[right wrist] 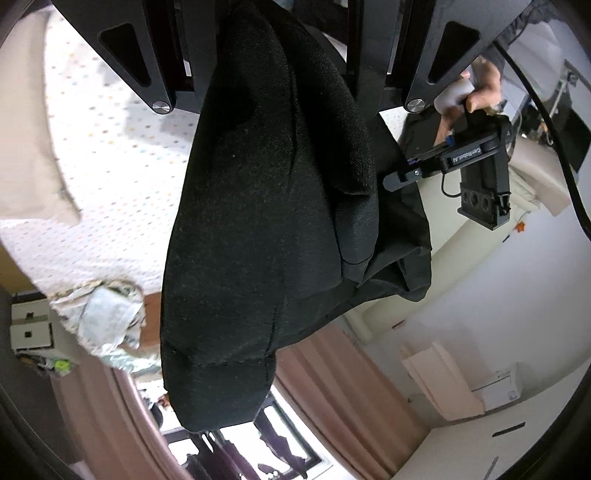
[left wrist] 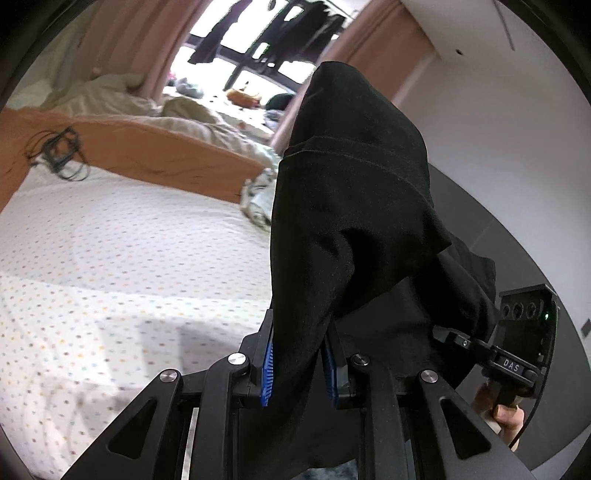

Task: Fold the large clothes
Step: 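Lift the folded shirt with both tools and carry it toward the beige stack, then lower the folded shirt onto the beige cloth stack with both tools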

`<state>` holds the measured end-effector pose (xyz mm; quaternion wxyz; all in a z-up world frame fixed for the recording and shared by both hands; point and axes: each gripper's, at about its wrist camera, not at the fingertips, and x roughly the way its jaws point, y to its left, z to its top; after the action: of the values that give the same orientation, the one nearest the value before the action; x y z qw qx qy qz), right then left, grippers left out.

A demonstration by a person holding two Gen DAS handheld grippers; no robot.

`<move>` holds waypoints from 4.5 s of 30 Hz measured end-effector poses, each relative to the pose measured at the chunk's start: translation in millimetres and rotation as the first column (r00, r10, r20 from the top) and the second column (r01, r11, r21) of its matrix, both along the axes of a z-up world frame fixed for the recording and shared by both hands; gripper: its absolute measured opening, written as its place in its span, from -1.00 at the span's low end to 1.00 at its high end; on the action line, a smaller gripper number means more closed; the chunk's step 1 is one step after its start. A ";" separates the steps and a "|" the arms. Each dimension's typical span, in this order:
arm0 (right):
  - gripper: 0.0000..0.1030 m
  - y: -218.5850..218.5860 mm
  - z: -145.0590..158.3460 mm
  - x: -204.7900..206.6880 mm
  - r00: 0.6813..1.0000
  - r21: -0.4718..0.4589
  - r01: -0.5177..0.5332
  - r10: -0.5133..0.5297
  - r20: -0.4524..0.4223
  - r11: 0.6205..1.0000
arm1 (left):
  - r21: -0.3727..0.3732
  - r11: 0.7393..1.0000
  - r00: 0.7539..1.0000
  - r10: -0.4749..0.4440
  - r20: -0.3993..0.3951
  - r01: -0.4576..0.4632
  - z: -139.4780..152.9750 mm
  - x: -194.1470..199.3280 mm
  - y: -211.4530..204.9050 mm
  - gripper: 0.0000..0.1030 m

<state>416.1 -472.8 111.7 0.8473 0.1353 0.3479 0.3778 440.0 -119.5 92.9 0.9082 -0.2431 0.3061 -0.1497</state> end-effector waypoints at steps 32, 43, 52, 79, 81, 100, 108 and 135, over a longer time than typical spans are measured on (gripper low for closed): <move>-0.61 -265.2 38.4 -44.8 0.945 -0.153 0.326 -0.319 0.066 0.933 | -0.057 0.896 0.895 -0.443 -0.052 0.441 -31.6 121.9 -243.6 -0.56; -0.61 -286.7 1.7 14.8 0.905 -0.193 0.416 -0.426 -0.010 0.889 | -0.145 0.856 0.846 -0.515 -0.139 0.497 -87.3 208.7 -267.7 -0.56; -0.63 -278.7 -43.8 95.8 0.900 -0.236 0.399 -0.428 -0.084 0.886 | -0.180 0.868 0.846 -0.494 -0.200 0.464 -132.1 282.1 -252.4 -0.56; 0.25 -344.7 -164.8 181.6 0.649 -0.477 0.564 -0.719 -0.249 0.674 | -0.184 0.908 0.818 -0.419 -0.393 0.377 -264.6 410.1 -225.9 0.21; 0.31 -353.1 -150.3 160.5 0.646 -0.461 0.593 -0.732 -0.217 0.660 | -0.178 0.918 0.836 -0.395 -0.382 0.353 -260.4 408.4 -213.3 0.21; 0.38 -407.0 -207.4 -19.6 0.462 -0.189 0.814 -0.809 -0.363 0.549 | -0.126 0.904 0.831 -0.424 -0.360 0.408 -263.1 390.4 -217.4 0.21; -0.83 -408.2 -235.7 7.1 0.462 -0.121 0.822 -0.775 -0.432 0.557 | -0.135 0.900 0.829 -0.435 -0.353 0.414 -272.1 405.5 -233.4 0.21; 0.28 -426.1 -287.6 -4.5 0.412 0.100 0.890 -0.690 -0.595 0.445 | -0.094 0.896 0.837 -0.439 -0.327 0.434 -272.4 402.7 -256.8 0.03</move>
<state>411.5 -898.9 -175.9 0.7611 0.5451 0.3455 -0.0644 842.7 -376.2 -179.5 0.7814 -0.1965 0.5042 -0.3109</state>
